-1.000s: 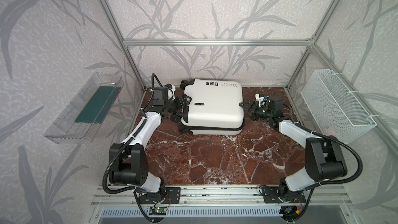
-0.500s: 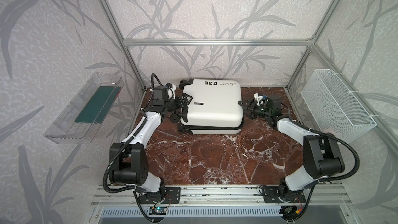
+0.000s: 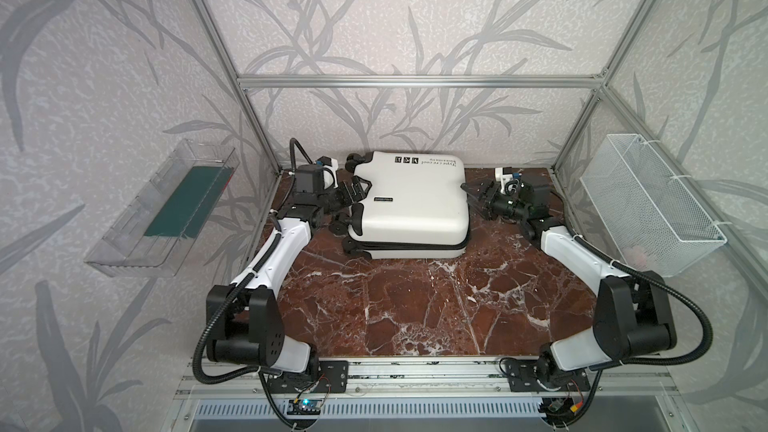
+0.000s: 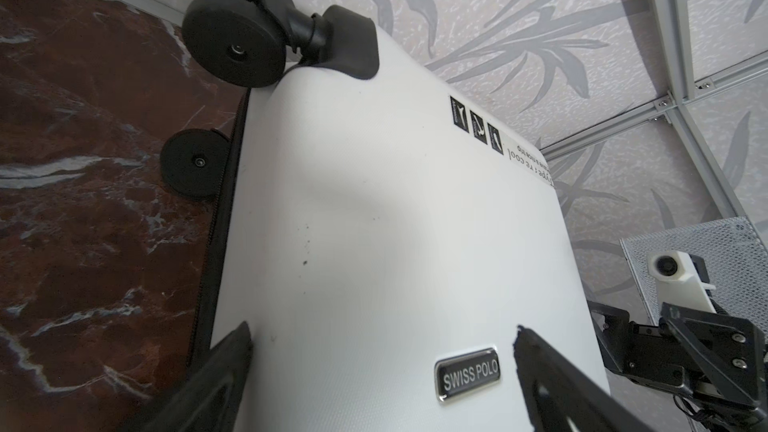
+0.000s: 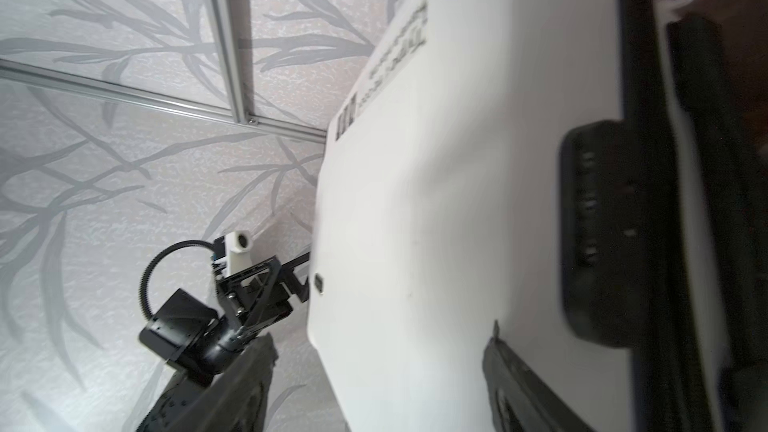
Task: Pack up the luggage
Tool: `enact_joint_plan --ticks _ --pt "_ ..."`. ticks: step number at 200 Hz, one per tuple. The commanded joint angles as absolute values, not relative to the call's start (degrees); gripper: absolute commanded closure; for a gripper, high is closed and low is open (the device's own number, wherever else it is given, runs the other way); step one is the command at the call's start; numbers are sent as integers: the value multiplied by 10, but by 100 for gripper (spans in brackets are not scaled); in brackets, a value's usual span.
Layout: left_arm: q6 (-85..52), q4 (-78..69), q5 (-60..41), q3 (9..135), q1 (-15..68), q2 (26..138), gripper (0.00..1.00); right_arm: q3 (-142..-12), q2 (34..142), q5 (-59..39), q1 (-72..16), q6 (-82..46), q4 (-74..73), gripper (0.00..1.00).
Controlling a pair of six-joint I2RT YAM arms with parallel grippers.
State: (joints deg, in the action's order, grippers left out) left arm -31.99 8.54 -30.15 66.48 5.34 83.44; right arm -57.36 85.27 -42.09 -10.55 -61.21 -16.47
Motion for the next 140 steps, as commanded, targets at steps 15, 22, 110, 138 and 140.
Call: enact_joint_plan --ticks 15,22,110,138,140 --pt "-318 83 -329 668 85 794 1 -578 814 -418 -120 -573 -150 21" --pt "-309 93 -310 669 85 789 1 -574 813 -408 -115 -564 -144 20" --pt "-259 129 -265 677 51 809 1 -624 954 -450 -43 -558 -150 11" --pt "-254 123 -278 669 49 819 1 -638 1007 -459 -43 -585 -186 11" --pt "-254 121 -280 668 49 819 1 -638 1010 -460 -43 -587 -188 11"
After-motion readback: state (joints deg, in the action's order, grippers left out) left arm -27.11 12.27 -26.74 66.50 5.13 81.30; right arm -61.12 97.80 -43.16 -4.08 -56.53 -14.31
